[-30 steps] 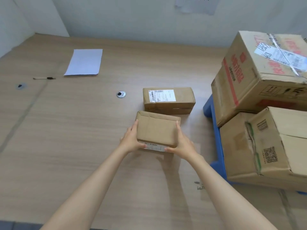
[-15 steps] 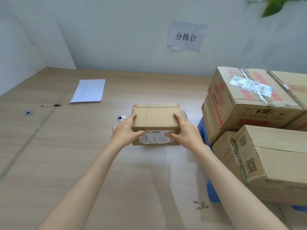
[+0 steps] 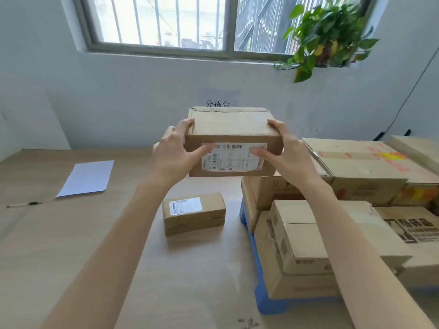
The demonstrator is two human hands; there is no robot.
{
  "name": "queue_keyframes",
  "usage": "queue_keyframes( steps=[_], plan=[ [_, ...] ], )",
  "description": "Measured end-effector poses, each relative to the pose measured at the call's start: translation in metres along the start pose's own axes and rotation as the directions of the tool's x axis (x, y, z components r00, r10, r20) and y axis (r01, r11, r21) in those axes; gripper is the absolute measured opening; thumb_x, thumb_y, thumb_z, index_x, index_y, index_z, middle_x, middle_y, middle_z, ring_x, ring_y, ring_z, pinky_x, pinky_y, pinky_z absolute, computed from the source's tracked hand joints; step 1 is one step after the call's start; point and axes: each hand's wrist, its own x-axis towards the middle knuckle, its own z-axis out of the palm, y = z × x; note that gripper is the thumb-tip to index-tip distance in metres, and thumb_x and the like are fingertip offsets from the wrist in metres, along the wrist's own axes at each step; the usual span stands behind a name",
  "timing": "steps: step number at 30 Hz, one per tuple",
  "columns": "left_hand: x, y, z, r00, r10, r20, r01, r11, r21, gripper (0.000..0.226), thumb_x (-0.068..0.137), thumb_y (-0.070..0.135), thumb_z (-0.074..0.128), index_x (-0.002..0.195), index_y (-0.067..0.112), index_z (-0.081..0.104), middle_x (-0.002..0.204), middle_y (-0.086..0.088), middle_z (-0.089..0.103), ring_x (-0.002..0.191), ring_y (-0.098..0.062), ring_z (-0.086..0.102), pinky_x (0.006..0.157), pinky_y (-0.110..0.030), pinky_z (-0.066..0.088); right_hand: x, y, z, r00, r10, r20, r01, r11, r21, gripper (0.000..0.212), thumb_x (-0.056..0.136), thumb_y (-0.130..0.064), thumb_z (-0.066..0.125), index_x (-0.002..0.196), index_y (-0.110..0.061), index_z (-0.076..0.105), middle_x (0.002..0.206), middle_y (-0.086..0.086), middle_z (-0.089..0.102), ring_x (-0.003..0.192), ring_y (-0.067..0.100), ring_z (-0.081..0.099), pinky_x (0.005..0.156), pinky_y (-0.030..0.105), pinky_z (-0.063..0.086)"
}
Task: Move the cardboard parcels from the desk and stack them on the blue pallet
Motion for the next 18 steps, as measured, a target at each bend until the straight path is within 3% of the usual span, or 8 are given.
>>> queue_keyframes(
  steps=[7,11,14,18],
  plan=[
    [-0.019,0.123,0.103,0.994,0.094,0.047,-0.093,0.995,-0.023,0.072,0.080,0.060,0.062,0.141,0.030,0.037,0.120,-0.004,0.053,0.105,-0.024,0.057,0.100,-0.049,0.042,-0.032,0.095,-0.124,0.995,0.062,-0.076,-0.066,0.996,-0.054,0.073,0.082,-0.045,0.070,0.143,-0.032,0.033,0.128,0.004,0.058,0.100,0.013,0.054,0.088,0.036,0.052],
    [-0.042,0.190,0.170,0.990,0.117,0.084,-0.114,0.993,-0.039,0.072,0.081,0.061,0.061,0.141,0.029,0.037,0.121,-0.004,0.054,0.109,-0.023,0.054,0.101,-0.050,0.040,-0.056,0.160,-0.191,0.991,0.100,-0.094,-0.107,0.992,-0.073,0.074,0.081,-0.042,0.072,0.144,-0.030,0.034,0.133,0.003,0.053,0.113,0.017,0.052,0.091,0.036,0.050],
    [-0.060,0.235,0.216,0.986,0.109,0.125,-0.099,0.991,-0.089,0.073,0.080,0.058,0.063,0.141,0.028,0.037,0.124,-0.003,0.054,0.110,-0.023,0.053,0.099,-0.051,0.042,-0.074,0.205,-0.235,0.987,0.135,-0.085,-0.142,0.986,-0.088,0.073,0.081,-0.043,0.072,0.143,-0.029,0.036,0.129,-0.003,0.052,0.108,0.012,0.048,0.085,0.028,0.044],
    [-0.086,0.280,0.268,0.979,0.097,0.177,-0.081,0.992,-0.097,0.074,0.081,0.057,0.063,0.142,0.026,0.037,0.125,-0.003,0.054,0.110,-0.024,0.054,0.100,-0.050,0.041,-0.096,0.266,-0.277,0.981,0.192,-0.035,-0.194,0.979,-0.057,0.074,0.078,-0.047,0.073,0.141,-0.037,0.035,0.135,0.003,0.052,0.115,0.020,0.052,0.091,0.039,0.051]
  ],
)
